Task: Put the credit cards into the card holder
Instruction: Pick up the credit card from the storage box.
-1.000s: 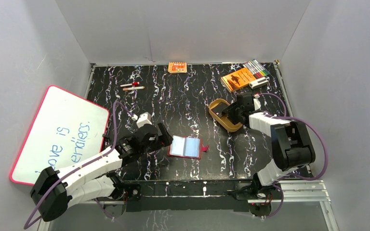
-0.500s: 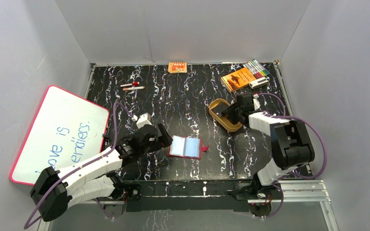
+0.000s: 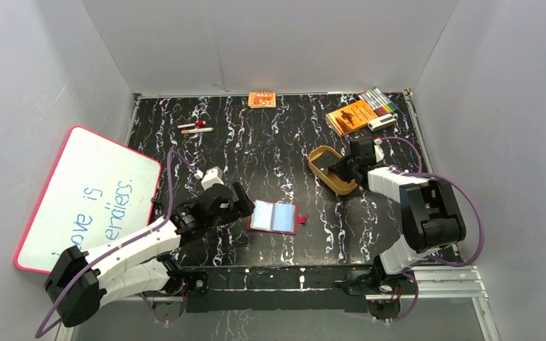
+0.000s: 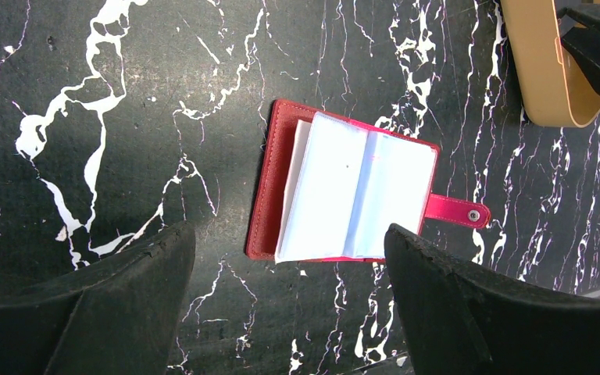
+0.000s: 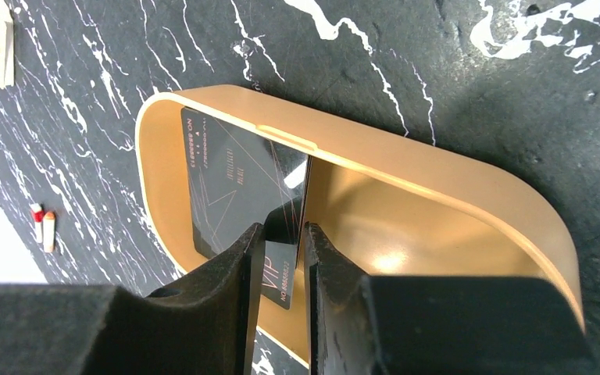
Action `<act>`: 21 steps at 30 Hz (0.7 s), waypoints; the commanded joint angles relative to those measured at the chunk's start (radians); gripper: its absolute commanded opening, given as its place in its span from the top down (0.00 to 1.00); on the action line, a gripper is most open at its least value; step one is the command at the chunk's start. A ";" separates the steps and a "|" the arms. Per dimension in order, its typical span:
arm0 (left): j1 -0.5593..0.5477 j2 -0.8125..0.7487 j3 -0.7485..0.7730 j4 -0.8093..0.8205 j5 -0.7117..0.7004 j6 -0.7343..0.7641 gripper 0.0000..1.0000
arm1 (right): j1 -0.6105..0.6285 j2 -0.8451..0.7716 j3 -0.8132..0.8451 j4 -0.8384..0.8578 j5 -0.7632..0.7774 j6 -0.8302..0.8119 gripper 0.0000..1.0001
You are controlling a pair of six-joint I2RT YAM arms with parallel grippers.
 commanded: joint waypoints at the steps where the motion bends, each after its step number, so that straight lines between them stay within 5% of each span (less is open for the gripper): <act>1: 0.006 -0.011 -0.010 0.008 -0.010 0.001 0.13 | -0.008 -0.059 -0.027 0.017 0.014 -0.027 0.69; 21: 0.005 -0.011 -0.011 0.007 0.001 -0.005 0.13 | -0.013 -0.131 -0.049 0.015 0.006 -0.055 0.87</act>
